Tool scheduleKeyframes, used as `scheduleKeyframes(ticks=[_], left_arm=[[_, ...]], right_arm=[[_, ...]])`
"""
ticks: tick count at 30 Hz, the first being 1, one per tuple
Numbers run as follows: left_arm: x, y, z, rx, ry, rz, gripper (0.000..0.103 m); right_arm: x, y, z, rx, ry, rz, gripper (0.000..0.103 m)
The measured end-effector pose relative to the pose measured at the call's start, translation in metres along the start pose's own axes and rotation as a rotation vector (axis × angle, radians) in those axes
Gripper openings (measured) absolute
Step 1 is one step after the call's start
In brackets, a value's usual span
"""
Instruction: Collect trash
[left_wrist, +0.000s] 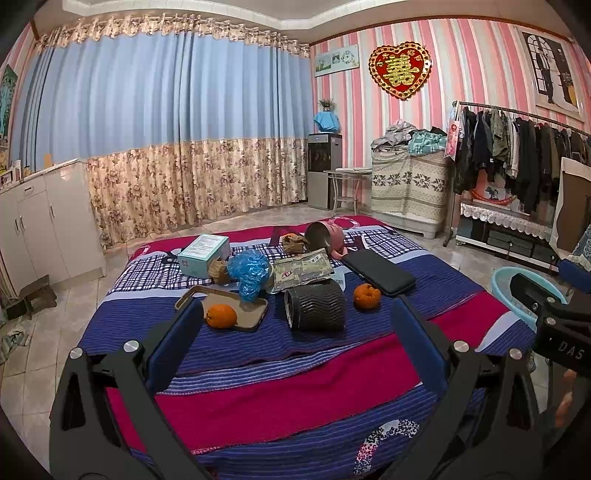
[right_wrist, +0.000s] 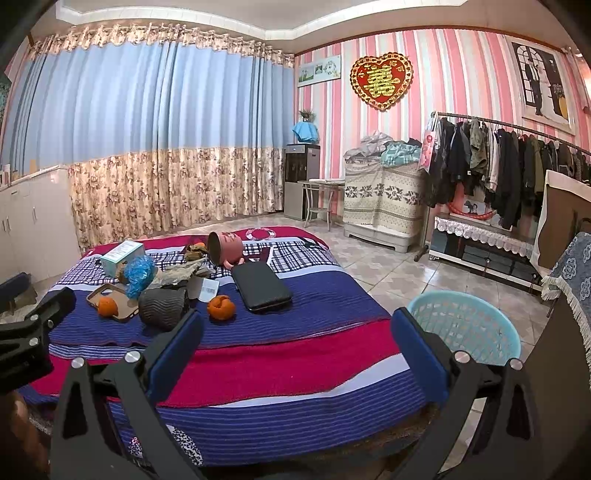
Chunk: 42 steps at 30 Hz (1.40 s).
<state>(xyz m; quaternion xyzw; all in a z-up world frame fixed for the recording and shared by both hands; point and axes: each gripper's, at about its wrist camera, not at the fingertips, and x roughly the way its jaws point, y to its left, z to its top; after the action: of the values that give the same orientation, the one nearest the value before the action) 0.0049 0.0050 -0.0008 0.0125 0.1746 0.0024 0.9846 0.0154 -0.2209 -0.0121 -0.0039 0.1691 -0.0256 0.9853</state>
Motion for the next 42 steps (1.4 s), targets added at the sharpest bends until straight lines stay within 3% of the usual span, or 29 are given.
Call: scheduleKeyframes(ticks=[42], left_arm=[[0.0001,-0.0004,-0.0003,0.001,-0.001,-0.001,0.098]], right_arm=[[-0.0016,0.0025,0.0006,-0.006,-0.01,0.004,0.099]])
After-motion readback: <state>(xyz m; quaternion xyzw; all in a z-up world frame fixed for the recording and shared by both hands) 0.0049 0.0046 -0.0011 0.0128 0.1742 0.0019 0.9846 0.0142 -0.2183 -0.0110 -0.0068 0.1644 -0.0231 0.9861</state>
